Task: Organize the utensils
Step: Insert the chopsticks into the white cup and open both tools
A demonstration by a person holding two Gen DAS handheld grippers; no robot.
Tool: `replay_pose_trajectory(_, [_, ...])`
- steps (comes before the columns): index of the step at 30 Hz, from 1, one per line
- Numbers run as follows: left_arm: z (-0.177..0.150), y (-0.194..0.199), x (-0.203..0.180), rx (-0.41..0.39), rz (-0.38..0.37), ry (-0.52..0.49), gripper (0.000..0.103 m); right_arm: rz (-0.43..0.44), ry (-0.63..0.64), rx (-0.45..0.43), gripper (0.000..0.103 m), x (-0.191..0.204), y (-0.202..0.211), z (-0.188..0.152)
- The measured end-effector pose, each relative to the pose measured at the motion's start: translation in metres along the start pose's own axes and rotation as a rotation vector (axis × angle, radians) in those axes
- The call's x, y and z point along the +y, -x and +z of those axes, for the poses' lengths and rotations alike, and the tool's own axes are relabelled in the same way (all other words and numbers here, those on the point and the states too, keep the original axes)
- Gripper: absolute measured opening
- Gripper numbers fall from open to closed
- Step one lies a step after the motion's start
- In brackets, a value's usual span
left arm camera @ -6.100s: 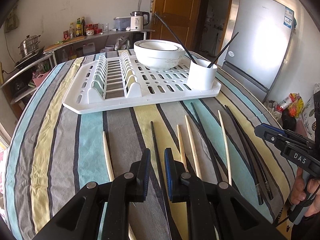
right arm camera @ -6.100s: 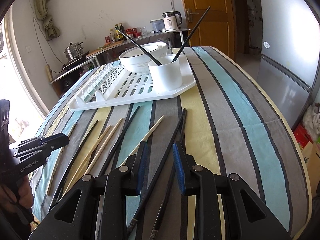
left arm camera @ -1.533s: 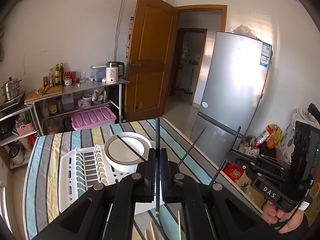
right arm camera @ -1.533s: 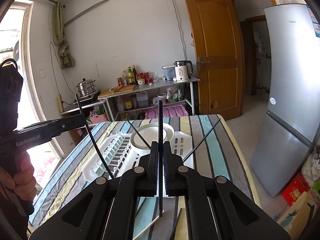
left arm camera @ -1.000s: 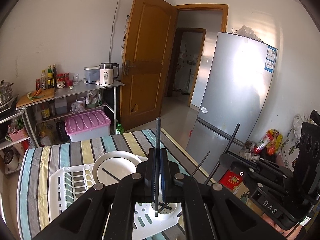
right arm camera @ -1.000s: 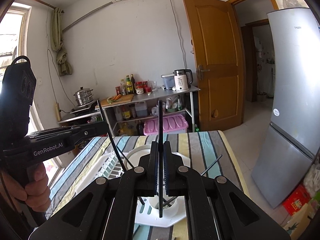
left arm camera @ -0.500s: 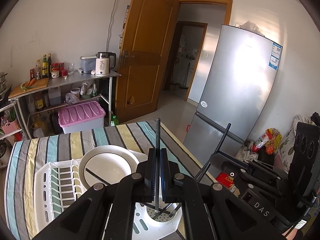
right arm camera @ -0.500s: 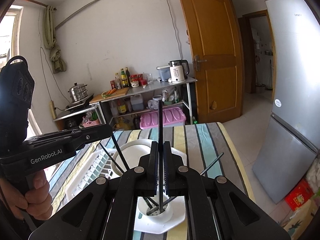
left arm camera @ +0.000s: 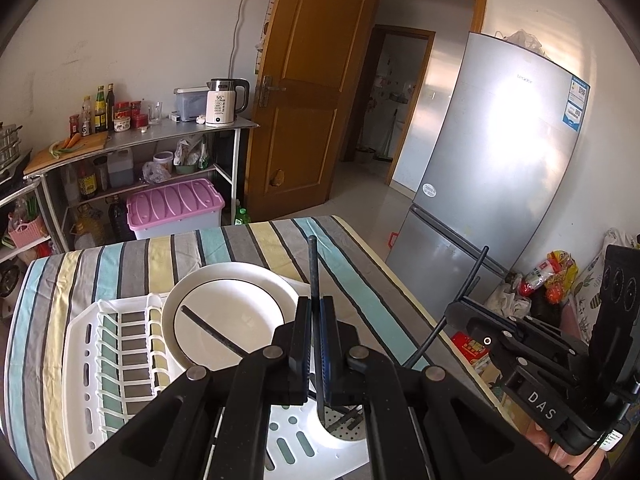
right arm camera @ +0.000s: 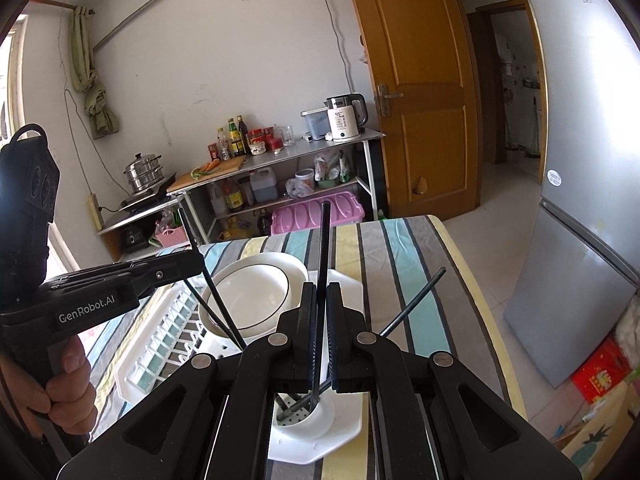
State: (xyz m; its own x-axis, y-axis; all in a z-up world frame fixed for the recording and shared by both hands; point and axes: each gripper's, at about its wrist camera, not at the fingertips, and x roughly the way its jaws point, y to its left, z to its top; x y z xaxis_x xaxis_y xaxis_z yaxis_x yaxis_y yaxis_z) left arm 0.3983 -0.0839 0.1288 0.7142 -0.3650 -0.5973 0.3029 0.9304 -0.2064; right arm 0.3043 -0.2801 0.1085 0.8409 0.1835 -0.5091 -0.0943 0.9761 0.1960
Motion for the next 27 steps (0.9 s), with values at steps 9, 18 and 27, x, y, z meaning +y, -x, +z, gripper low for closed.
replay_pose_trajectory(9, [-0.007,0.008,0.002,0.005,-0.001,-0.011,0.006,-0.015,-0.002,0.019,0.011,-0.003,0.005,-0.004])
replay_pose_trajectory(18, [-0.037,0.042,-0.001,-0.017,0.019,-0.032,0.008,-0.016,0.009,0.003,0.014,0.008,0.035,-0.023])
replay_pose_trajectory(27, [-0.095,0.097,-0.005,-0.053,0.043,-0.042,0.008,-0.011,0.031,-0.024,0.016,0.03,0.081,-0.056])
